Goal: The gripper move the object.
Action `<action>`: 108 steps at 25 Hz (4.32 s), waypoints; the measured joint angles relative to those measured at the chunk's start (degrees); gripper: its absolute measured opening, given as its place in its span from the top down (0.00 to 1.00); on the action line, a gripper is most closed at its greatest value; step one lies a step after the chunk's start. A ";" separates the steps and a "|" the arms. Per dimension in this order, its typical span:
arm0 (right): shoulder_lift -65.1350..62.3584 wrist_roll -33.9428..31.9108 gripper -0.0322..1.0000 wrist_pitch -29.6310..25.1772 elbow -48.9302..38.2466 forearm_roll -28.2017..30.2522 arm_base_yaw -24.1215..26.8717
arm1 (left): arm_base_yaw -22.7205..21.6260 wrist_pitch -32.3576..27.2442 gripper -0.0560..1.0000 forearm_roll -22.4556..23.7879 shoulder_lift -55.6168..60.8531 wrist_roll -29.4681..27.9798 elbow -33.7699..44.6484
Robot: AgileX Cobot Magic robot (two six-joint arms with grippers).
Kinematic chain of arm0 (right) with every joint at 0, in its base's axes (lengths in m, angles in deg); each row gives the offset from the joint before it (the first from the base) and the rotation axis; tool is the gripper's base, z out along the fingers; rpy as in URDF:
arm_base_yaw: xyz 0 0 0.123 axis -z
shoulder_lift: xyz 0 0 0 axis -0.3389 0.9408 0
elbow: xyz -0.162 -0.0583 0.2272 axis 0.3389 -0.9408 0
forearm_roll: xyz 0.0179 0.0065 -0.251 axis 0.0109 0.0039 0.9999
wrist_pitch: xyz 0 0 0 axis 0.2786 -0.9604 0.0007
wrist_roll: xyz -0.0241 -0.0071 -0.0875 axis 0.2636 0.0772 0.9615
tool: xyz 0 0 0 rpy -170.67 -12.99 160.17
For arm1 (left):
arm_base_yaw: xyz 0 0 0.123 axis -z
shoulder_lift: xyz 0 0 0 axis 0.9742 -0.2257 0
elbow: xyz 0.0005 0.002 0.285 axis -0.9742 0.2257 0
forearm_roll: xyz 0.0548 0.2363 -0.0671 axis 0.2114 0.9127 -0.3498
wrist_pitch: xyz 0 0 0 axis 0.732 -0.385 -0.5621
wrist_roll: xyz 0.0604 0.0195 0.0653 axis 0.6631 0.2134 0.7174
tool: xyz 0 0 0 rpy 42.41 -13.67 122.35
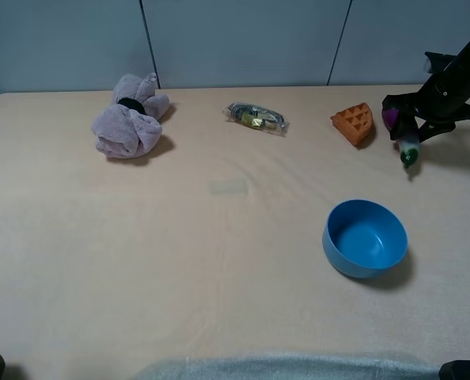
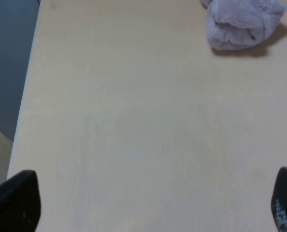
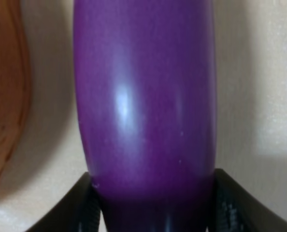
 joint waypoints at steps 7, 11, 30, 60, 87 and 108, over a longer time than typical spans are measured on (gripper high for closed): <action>0.00 0.05 0.63 0.11 0.00 0.00 0.00 | 0.00 0.00 0.05 0.00 0.00 0.00 0.00; 0.00 0.00 0.63 0.24 0.00 0.00 0.00 | 0.00 0.00 0.05 0.00 0.00 0.00 0.00; -0.32 -0.05 0.39 -0.24 0.00 0.01 0.00 | 0.00 0.00 0.05 0.00 0.00 0.00 0.00; -25.55 -0.49 0.39 -19.42 0.21 0.01 0.00 | 0.00 0.00 0.05 0.00 0.00 0.00 0.00; -58.69 -1.96 0.39 -30.31 -11.97 0.01 0.00 | 0.00 0.00 0.05 0.00 0.00 0.00 0.00; -97.77 -5.90 0.30 -30.62 -37.26 1.12 0.00 | 0.00 0.00 0.05 0.00 0.00 0.00 0.00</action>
